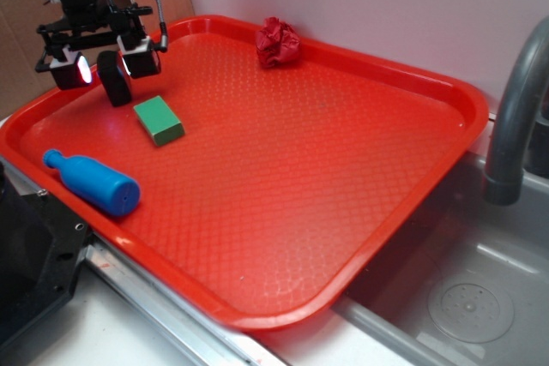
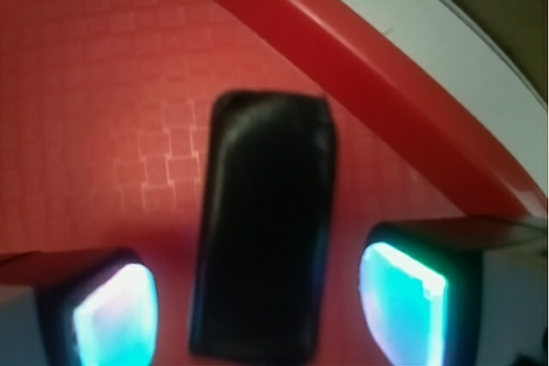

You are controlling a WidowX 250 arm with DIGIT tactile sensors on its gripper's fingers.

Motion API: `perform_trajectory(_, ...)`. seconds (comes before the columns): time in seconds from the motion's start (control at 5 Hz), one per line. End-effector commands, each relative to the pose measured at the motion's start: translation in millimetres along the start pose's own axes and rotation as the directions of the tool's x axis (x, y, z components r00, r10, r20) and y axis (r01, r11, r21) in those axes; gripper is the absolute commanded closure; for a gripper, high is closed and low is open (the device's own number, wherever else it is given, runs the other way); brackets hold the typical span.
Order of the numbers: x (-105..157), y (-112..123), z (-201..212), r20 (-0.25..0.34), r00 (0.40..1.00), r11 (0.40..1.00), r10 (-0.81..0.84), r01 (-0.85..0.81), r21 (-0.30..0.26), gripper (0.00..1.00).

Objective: Grab the black box.

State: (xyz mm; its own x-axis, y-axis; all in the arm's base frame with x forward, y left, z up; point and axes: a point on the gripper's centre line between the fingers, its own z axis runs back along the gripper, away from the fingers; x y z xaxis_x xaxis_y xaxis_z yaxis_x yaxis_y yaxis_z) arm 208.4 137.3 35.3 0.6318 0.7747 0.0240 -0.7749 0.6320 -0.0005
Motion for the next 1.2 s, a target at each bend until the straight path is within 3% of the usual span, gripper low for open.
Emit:
perform_trajectory(0.0, 22, -15, -11, 0.036, 0.999, 1.000, 0.011, -0.010, -0.019, 0.00)
perform_trajectory(0.4, 21, -20, -26, -0.009, 1.000, 1.000, -0.002, 0.002, -0.014, 0.00)
perform_trajectory(0.6, 23, -20, -27, -0.002, 1.000, 1.000, -0.003, 0.003, 0.002, 1.00)
perform_trajectory(1.0, 21, -21, -25, 0.012, 0.999, 0.999, -0.043, 0.043, 0.003, 1.00)
